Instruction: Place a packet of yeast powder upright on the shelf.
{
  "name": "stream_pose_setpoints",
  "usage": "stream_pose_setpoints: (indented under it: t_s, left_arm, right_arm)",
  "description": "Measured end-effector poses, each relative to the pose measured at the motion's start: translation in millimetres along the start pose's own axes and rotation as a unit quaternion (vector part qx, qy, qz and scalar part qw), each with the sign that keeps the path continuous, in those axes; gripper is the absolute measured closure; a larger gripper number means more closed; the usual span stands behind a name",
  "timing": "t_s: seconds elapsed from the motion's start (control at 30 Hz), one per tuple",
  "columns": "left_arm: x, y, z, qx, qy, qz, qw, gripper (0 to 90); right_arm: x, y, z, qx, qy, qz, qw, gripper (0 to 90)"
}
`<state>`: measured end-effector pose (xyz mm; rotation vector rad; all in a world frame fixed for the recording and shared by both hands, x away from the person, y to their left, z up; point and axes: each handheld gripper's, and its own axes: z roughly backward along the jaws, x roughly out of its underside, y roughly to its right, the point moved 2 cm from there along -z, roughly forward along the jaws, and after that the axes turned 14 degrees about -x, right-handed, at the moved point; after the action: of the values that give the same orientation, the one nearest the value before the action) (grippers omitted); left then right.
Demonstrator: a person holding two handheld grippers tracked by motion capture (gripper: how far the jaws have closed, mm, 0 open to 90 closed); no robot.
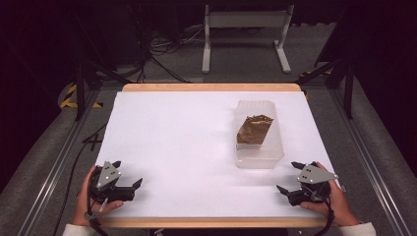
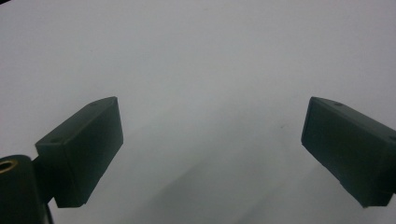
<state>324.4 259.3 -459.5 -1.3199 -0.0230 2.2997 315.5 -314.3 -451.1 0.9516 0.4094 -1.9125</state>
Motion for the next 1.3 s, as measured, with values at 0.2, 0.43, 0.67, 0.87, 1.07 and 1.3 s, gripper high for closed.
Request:
stream_pose_setpoints:
  t_s: [0.2, 0.43, 0.67, 0.87, 1.07, 1.3]
  left_arm:
    - [9.8, -5.2, 2.1, 0.01, 0.002, 0.039, 0.9992, 6.1]
    - [10.5, -6.8, 3.2, 0.014, 0.012, 0.051, 0.9985, 6.2]
    - [10.3, -5.9, 3.9, 0.017, 0.016, 0.054, 0.9983, 6.3]
    - [10.3, -5.1, 3.3, 0.02, 0.018, 0.053, 0.9982, 6.3]
    - [9.9, -3.8, 3.5, 0.023, 0.017, 0.051, 0.9983, 6.3]
    - [9.4, -2.7, 3.2, 0.023, 0.016, 0.046, 0.9985, 6.4]
  right_arm:
    - [-0.5, -0.3, -0.3, 0.0, 0.0, 0.002, 1.0, 8.5]
    - [-0.3, -0.1, 0.0, 0.001, 0.0, 0.002, 1.0, 8.5]
    - [-0.5, -0.2, 0.0, 0.001, 0.0, 0.003, 1.0, 8.5]
    - [-0.6, -0.2, -0.1, 0.001, -0.001, 0.003, 1.0, 8.5]
    - [-0.5, -0.1, 0.2, 0.001, 0.0, 0.003, 1.0, 8.5]
    - [-0.6, -0.1, 0.3, 0.001, 0.0, 0.003, 1.0, 8.4]
